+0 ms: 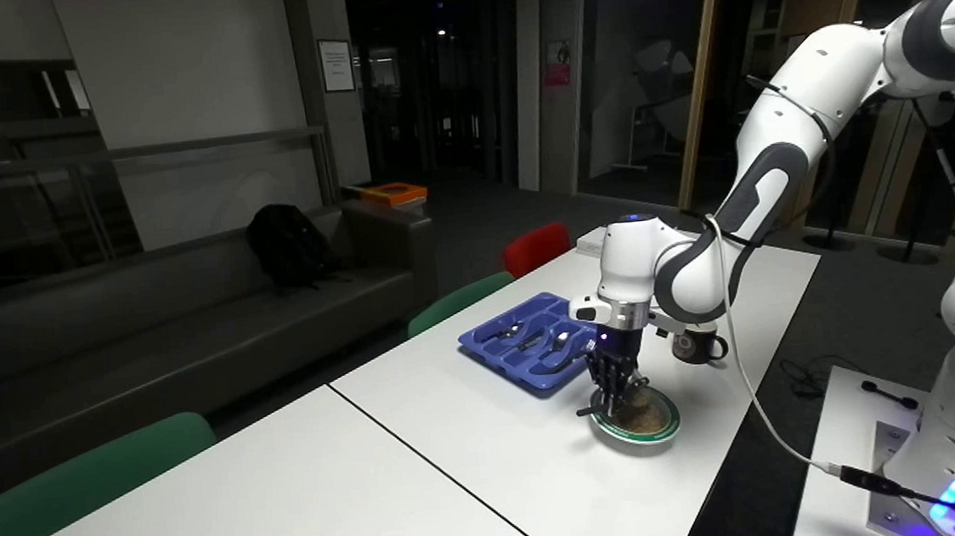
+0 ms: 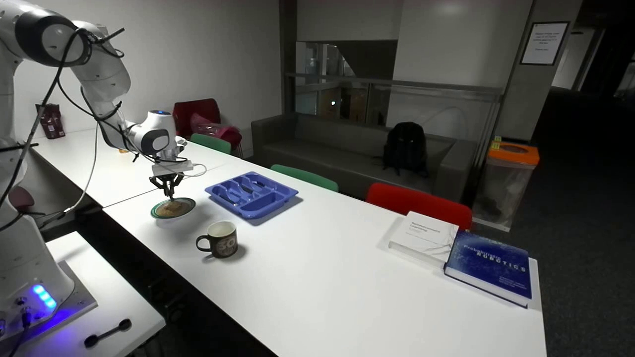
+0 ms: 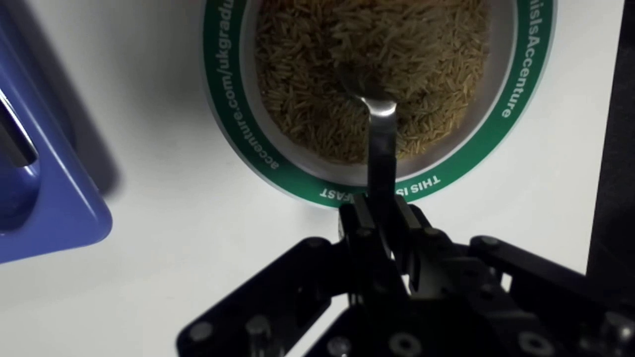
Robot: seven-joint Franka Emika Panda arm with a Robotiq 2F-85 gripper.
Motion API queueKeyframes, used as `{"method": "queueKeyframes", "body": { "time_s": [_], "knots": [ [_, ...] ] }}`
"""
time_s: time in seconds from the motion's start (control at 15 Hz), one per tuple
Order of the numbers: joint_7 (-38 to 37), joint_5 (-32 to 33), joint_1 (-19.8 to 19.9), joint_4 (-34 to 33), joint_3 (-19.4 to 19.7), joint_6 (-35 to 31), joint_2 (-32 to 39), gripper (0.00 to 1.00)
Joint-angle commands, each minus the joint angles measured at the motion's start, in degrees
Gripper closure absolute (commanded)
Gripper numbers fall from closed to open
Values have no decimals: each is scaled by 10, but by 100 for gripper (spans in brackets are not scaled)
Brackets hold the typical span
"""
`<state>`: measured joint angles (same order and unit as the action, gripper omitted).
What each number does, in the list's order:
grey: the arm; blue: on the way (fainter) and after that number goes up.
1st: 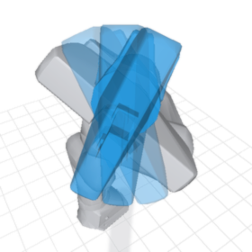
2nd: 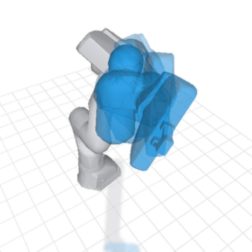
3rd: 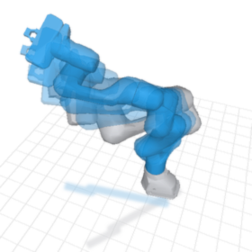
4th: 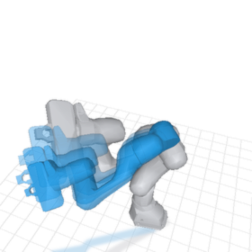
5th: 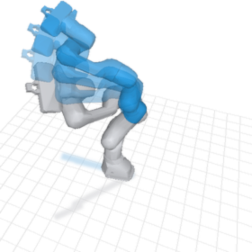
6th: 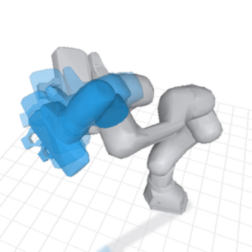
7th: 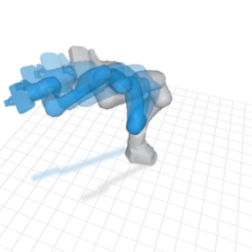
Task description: Pick up a silver spoon from the blue tray, use the spoon to scoop up some contents from the bowl, place the contents back in the bowl, put the silver spoon back on the blue tray
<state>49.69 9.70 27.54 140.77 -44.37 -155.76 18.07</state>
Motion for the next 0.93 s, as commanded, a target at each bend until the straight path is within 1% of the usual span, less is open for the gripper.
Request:
{"method": "queueKeyframes", "body": {
  "time_s": [0.0,0.2,0.4,0.6,0.87],
  "knots": [
    [19,-31,-86,6,75,-7,-40,97],
    [14,-31,-148,5,133,-9,-47,97],
    [14,-31,-199,5,181,-16,-51,97],
    [14,-30,-230,5,211,-27,-49,97],
    [11,-27,-253,6,232,-40,-49,97]
  ]
}}
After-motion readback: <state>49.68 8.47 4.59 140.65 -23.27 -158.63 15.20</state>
